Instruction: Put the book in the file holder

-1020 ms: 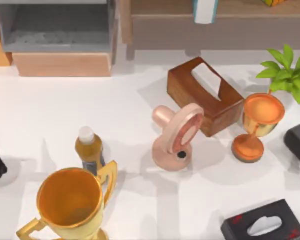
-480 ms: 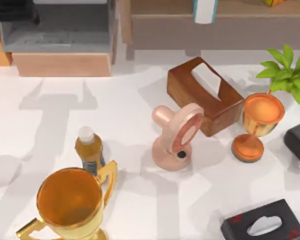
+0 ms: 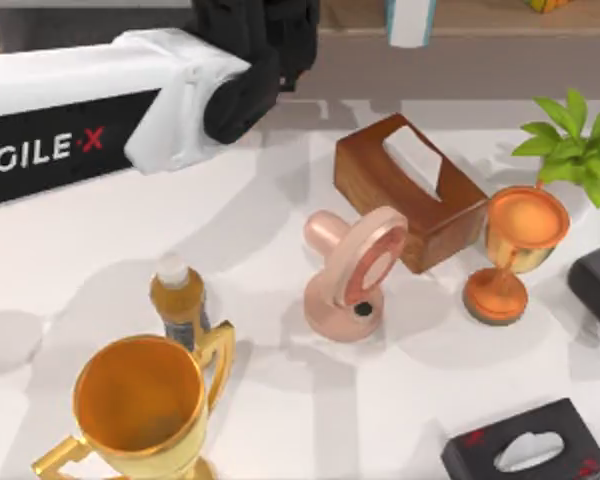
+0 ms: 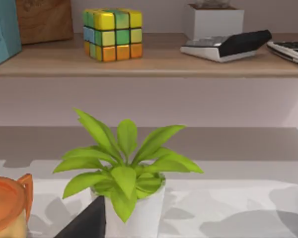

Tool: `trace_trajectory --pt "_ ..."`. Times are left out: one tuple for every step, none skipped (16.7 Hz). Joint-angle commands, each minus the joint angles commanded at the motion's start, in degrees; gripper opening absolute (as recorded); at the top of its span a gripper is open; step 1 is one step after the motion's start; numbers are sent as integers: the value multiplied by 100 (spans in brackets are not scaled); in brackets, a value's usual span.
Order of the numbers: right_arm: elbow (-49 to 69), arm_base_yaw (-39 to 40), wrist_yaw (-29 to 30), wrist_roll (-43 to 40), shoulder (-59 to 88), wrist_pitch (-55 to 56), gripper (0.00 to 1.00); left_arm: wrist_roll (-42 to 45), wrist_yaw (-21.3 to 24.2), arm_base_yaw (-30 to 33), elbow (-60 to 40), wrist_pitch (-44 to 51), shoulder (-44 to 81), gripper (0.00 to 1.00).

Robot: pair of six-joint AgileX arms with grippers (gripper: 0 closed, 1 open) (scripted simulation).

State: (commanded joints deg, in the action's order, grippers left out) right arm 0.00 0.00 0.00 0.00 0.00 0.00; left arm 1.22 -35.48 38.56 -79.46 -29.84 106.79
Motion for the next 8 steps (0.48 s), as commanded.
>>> trace_trajectory --pt "0 0 0 0 0 0 100 11 -176 175 -379 -133 540 100" --pt "0 0 0 0 0 0 100 21 -337 335 -724 -255 1024 100" --pt "0 0 0 0 0 0 100 31 -483 479 -1031 -365 1449 100" --pt "0 0 0 0 0 0 100 39 -611 607 -1298 -463 1813 100" --pt "0 0 0 0 0 0 100 47 -721 716 -1523 -546 2117 100" --pt "0 0 0 0 0 0 100 53 -810 805 -1704 -614 2361 100" --pt "0 0 0 0 0 0 100 57 -878 873 -1840 -667 2543 100" --pt "0 0 0 0 0 0 100 60 -924 920 -1931 -703 2665 100"
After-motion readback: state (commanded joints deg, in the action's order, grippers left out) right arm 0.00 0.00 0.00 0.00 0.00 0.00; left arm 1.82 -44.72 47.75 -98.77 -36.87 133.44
